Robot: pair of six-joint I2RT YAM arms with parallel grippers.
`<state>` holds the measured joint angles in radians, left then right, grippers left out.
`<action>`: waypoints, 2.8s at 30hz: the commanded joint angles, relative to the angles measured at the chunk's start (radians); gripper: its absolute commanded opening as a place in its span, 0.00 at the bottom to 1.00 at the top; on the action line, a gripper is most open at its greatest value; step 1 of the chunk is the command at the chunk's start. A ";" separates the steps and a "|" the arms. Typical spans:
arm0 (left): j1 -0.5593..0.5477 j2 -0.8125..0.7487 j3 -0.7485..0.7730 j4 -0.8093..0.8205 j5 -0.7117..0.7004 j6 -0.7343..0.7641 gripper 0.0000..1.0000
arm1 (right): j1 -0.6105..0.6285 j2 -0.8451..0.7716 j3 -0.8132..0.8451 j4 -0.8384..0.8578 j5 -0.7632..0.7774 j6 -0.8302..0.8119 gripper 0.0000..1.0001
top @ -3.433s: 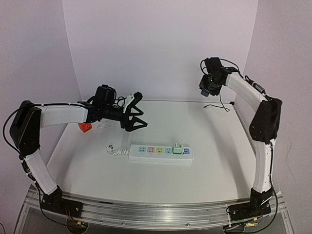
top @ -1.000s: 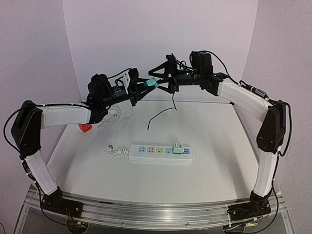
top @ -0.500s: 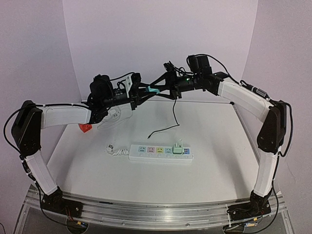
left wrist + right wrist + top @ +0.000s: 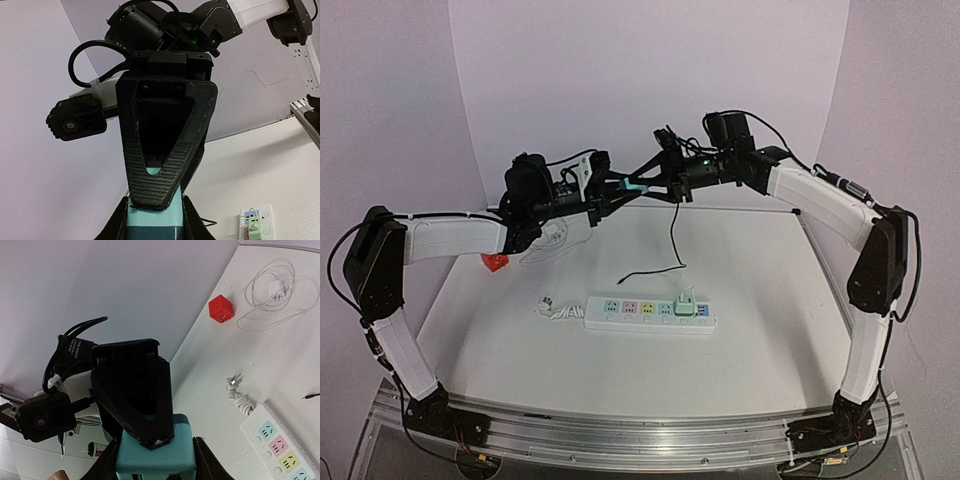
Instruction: Insert the plug
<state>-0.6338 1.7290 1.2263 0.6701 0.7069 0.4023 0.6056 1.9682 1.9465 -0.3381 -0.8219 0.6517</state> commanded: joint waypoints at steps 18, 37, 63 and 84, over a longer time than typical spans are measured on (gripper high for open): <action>0.111 -0.109 -0.068 -0.525 0.028 0.392 0.90 | 0.094 0.074 0.306 -0.726 0.761 0.034 0.00; 0.060 0.114 -0.196 -0.827 -0.009 0.619 0.91 | 0.254 0.299 0.263 -0.843 0.889 0.123 0.00; 0.054 0.136 -0.223 -0.784 -0.018 0.622 0.85 | 0.255 0.277 0.053 -0.778 1.012 0.143 0.00; 0.030 0.167 -0.163 -0.846 -0.061 0.634 0.88 | 0.267 0.226 0.020 -0.768 1.077 0.158 0.00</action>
<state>-0.5899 1.8759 1.0261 -0.1398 0.6564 1.0250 0.8734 2.2409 1.9769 -1.0715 0.2187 0.7952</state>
